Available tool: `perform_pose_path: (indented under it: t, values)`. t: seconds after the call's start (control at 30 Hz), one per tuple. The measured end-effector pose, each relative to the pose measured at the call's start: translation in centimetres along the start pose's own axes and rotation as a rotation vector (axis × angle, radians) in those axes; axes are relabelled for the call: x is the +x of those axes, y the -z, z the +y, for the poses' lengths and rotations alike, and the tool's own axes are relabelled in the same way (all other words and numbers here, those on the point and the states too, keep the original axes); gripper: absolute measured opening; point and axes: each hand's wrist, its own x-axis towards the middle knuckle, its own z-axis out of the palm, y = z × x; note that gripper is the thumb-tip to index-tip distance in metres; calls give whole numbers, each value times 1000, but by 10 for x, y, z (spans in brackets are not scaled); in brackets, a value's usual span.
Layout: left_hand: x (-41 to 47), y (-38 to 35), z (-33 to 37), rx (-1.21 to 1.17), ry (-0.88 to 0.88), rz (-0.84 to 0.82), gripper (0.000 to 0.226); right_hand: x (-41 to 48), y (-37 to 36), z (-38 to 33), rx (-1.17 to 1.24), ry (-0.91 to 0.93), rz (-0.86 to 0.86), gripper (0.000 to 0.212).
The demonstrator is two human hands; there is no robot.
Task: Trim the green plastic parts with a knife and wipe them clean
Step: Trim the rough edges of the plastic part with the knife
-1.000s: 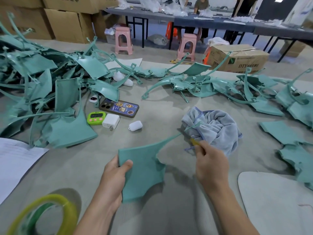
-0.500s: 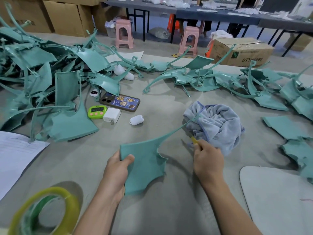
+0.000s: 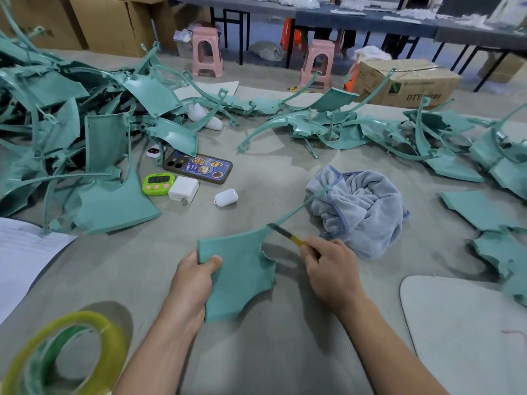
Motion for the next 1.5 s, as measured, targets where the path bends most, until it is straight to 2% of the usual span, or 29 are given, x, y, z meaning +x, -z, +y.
perform_pose_path:
  t: [0.13, 0.2, 0.27, 0.33, 0.4, 0.47, 0.57, 0.63, 0.73, 0.8, 0.83, 0.93, 1.0, 1.1, 1.17, 1.23, 1.4, 1.5]
  values:
    - [-1, -1, -1, 58, -28, 9, 22, 19, 0, 11, 30, -218, 160, 20]
    - [-1, -3, 1, 88, -48, 28, 20, 19, -3, 8, 61, -166, 162, 19]
    - [-2, -6, 3, 136, -71, 43, 24, 15, -4, 6, 70, -21, 97, 17]
    - [-1, -8, 6, 171, -94, 39, 23, 15, -2, 5, 69, 128, -34, 17]
    - [3, -11, 9, 207, -123, 43, 19, 21, -2, 5, 39, 199, -151, 18]
    - [7, -14, 9, 252, -149, 62, 18, 26, -5, 8, -3, 174, -174, 18]
    - [9, -17, 7, 311, -199, 79, 16, 33, -7, 15, -82, 22, 28, 21]
    - [9, -18, 5, 326, -222, 96, 16, 39, -2, 22, -46, -11, 125, 23]
    - [7, -20, 3, 323, -239, 112, 16, 32, 0, 21, 97, 96, 7, 24]
    - [6, -21, 2, 350, -257, 135, 14, 23, -1, 18, 45, 158, -111, 21]
    - [6, -21, 2, 355, -262, 146, 14, 23, -2, 19, -9, 141, -116, 19]
    - [7, -22, 1, 364, -261, 165, 13, 36, 7, 27, -126, -52, 54, 23]
    - [8, -22, 1, 370, -271, 172, 12, 35, 10, 29, -13, -53, 108, 26]
    - [10, -23, 2, 394, -305, 181, 11, 21, 10, 16, 248, 121, -82, 24]
    - [9, -23, 1, 390, -319, 180, 11, 15, 10, 11, 223, 225, -235, 23]
    - [9, -22, 0, 398, -331, 181, 12, 17, 9, 12, 118, 258, -285, 20]
    - [9, -24, 1, 409, -328, 189, 12, 22, 7, 17, 26, 135, -159, 20]
    - [9, -24, 0, 434, -339, 208, 11, 22, 12, 18, 187, 165, -137, 19]
